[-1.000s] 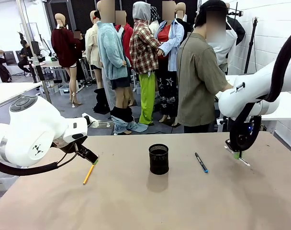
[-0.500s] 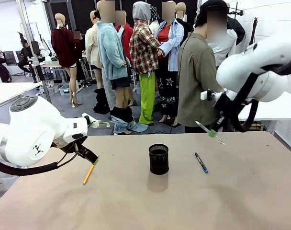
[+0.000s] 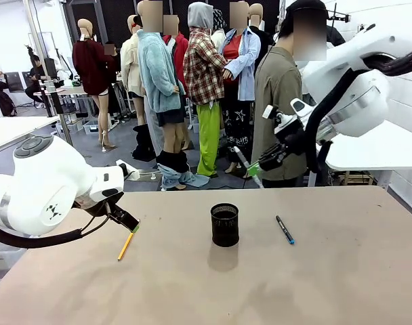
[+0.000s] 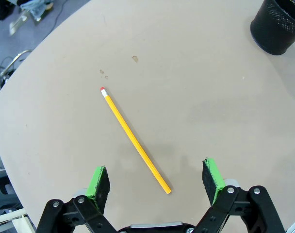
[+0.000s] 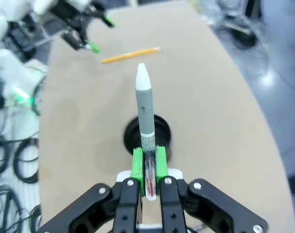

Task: Place the pens into the pen holder.
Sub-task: Pick up a writing instrument from the table and place it into the Pen holder.

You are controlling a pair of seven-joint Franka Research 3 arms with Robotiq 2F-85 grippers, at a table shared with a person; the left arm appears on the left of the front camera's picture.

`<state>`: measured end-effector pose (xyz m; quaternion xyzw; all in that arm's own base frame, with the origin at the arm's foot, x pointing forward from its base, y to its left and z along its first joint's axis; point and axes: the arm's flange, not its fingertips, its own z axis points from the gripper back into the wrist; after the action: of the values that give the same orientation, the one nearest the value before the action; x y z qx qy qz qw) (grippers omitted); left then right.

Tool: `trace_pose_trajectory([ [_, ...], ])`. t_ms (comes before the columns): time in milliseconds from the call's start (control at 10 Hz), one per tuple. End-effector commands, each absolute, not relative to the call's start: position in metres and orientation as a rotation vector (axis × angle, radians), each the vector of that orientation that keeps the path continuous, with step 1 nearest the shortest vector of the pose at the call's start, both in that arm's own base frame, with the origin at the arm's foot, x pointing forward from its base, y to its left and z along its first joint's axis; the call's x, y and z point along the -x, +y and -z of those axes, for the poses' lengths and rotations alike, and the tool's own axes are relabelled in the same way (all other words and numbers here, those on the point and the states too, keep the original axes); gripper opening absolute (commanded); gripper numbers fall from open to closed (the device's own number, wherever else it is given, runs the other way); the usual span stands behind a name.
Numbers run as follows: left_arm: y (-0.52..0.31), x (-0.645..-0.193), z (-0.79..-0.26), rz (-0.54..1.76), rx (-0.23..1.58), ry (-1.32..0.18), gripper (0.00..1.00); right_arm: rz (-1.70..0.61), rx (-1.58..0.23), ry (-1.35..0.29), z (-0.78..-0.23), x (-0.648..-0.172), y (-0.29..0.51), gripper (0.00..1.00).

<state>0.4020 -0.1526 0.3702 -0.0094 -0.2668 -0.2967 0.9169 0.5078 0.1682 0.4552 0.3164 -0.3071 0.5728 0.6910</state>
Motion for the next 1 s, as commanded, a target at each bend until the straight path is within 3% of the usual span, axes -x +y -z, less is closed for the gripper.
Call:
trace_pose_trajectory([
  [0,-0.151,-0.402,-0.371,0.606,0.021,-0.551,1.0,-1.394,-0.812,-0.666,-0.44,-0.523,0.187,0.0],
  [900,-0.151,-0.402,-0.371,0.606,0.021,-0.551,1.0,-1.548,-0.991,-0.587,-0.375,-0.551,0.246,0.0],
])
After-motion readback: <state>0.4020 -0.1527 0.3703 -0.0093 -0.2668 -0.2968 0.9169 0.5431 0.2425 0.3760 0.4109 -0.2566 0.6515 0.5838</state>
